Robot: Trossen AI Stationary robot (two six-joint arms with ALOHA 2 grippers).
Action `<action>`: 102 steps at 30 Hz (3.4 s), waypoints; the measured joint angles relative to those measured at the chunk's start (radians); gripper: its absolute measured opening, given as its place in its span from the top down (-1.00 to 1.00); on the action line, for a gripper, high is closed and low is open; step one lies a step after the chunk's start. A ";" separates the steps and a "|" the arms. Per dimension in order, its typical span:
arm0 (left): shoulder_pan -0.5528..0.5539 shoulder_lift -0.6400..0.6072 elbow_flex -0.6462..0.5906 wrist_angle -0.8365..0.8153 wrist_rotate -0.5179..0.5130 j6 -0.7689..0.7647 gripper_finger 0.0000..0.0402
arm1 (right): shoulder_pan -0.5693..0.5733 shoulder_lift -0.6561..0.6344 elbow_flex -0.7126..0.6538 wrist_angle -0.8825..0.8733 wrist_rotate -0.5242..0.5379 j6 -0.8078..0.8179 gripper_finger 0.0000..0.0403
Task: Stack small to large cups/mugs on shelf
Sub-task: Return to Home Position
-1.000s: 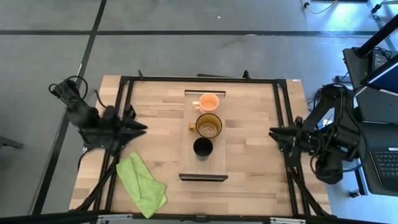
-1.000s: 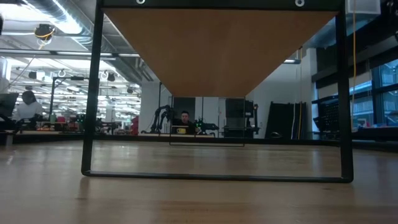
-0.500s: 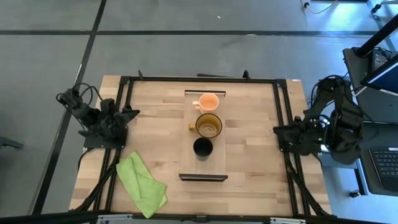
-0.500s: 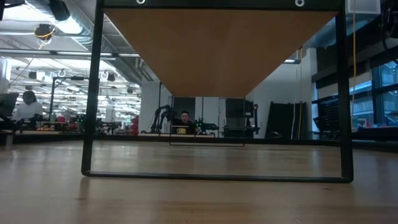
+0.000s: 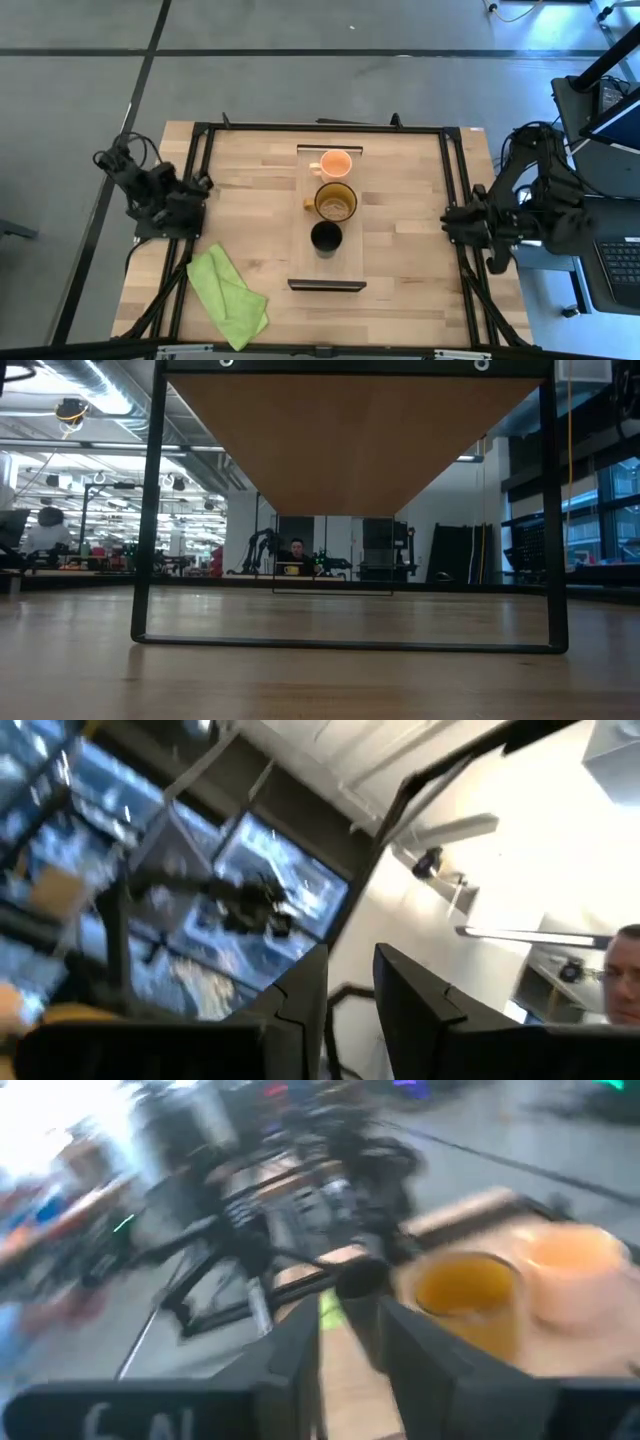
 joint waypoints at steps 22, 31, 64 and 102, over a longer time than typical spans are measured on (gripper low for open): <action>0.196 -0.129 0.017 -0.229 0.002 0.550 0.60 | -0.406 -0.631 -0.708 0.943 -0.963 -1.135 0.49; 0.368 -0.129 0.016 -0.711 -0.043 0.076 0.60 | -0.503 -0.896 -0.921 0.919 -0.959 -1.058 0.49; 0.783 -0.105 -0.282 -0.446 0.463 -0.129 0.60 | -0.567 -0.898 -1.216 0.865 -0.412 -0.877 0.49; 0.793 -0.087 -0.282 -0.447 0.460 -0.050 0.60 | -0.576 -0.798 -1.215 0.788 -0.630 -0.550 0.49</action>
